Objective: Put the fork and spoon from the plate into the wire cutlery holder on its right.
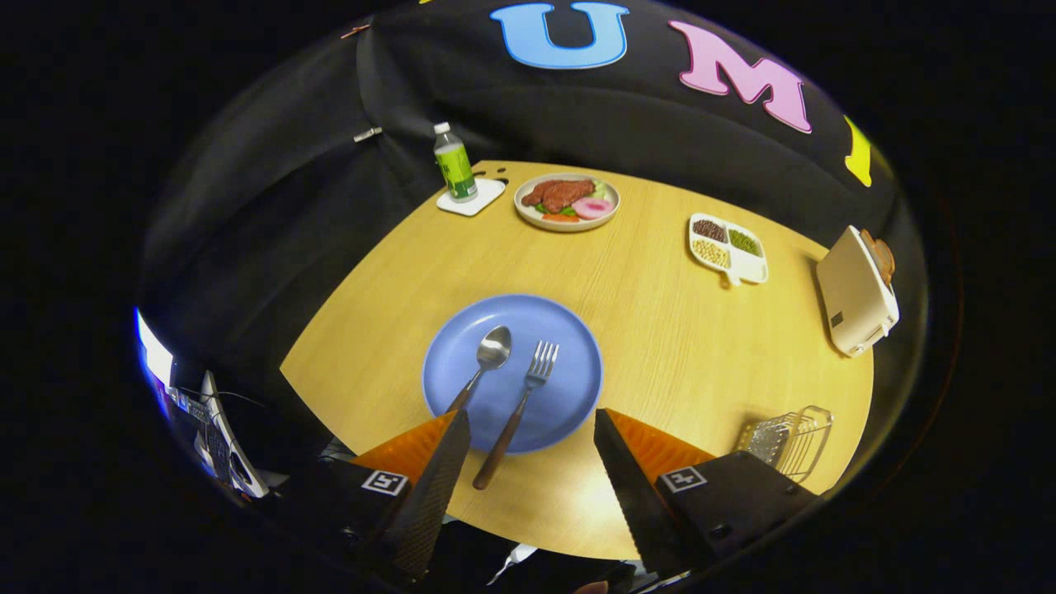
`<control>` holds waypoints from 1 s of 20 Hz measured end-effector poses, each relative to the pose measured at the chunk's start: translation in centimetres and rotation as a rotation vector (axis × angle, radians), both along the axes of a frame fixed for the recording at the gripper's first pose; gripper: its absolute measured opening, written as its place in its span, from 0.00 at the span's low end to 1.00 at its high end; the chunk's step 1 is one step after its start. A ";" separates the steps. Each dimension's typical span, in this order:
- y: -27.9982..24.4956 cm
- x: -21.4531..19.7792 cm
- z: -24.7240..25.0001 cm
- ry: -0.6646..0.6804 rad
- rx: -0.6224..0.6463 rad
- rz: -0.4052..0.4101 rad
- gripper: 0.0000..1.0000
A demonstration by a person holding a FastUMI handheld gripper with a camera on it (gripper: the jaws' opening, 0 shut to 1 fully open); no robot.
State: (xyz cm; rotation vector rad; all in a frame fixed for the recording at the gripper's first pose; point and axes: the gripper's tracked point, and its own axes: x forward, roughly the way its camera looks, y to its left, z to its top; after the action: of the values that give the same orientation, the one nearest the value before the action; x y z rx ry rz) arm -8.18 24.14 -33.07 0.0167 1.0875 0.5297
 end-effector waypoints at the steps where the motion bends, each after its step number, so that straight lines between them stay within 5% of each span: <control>1: 0.5 -0.3 -1.1 0.029 -0.010 0.005 0.91; 3: 1.3 -0.6 -3.2 0.069 -0.025 0.008 0.83; 8: 2.2 -0.3 -6.9 0.114 -0.080 0.006 0.81; 13: 2.9 -0.3 -9.5 0.179 -0.118 -0.036 0.57; 18: 3.8 -0.5 -9.9 0.233 -0.076 -0.080 0.13; 20: 3.6 -0.1 -9.1 0.212 -0.052 -0.090 0.10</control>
State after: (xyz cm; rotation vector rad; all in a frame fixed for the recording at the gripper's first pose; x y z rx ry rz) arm -8.30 27.76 -42.21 0.0775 1.3012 0.4246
